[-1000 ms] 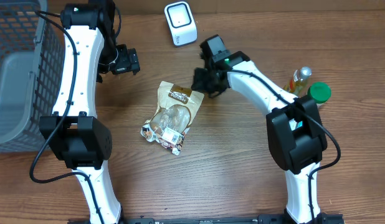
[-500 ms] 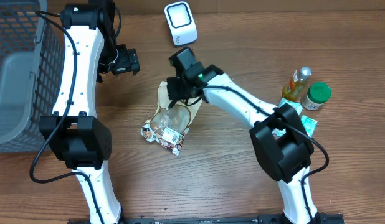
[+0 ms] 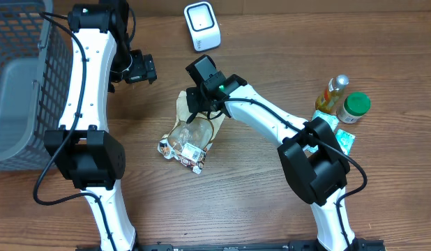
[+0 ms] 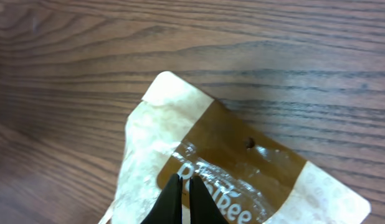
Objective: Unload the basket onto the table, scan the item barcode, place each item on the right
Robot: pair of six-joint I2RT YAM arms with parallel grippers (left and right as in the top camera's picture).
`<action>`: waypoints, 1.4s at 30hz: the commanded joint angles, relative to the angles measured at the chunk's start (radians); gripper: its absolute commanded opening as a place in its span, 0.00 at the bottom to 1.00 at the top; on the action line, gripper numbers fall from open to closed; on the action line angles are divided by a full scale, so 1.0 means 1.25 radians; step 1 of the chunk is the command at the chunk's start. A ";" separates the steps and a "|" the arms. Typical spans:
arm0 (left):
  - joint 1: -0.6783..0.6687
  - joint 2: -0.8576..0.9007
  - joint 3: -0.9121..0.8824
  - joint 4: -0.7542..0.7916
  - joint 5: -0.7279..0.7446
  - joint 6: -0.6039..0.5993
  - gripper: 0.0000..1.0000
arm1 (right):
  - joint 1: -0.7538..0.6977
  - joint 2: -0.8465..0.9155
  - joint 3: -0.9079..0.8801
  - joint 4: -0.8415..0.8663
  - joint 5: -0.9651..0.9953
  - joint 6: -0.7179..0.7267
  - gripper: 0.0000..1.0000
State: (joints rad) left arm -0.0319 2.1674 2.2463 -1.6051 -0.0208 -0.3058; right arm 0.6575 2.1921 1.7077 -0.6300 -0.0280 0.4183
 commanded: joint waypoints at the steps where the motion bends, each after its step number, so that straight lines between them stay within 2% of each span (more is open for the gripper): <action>1: -0.001 -0.011 0.011 -0.001 -0.010 0.009 0.99 | -0.010 0.044 0.010 -0.007 0.031 -0.004 0.05; 4: -0.001 -0.011 0.011 -0.001 -0.010 0.009 0.99 | -0.011 0.070 0.010 -0.030 0.031 -0.004 0.06; 6: -0.001 -0.011 0.011 -0.001 -0.010 0.009 1.00 | -0.011 0.082 0.010 -0.052 0.032 -0.004 0.04; 14: -0.001 -0.011 0.011 -0.001 -0.010 0.009 0.99 | -0.044 0.085 0.012 -0.170 0.064 0.000 0.04; 29: -0.001 -0.011 0.011 -0.001 -0.010 0.009 1.00 | -0.260 0.085 0.013 -0.534 0.042 -0.001 0.04; 35: -0.001 -0.011 0.011 -0.001 -0.010 0.009 1.00 | -0.280 0.065 0.013 -0.575 0.039 -0.016 0.04; 42: -0.001 -0.011 0.011 -0.001 -0.010 0.009 1.00 | -0.258 -0.059 0.013 -0.547 0.015 -0.064 0.04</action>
State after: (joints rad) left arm -0.0319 2.1674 2.2463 -1.6051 -0.0208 -0.3058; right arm 0.3168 2.2421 1.7256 -1.3220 0.0032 0.3649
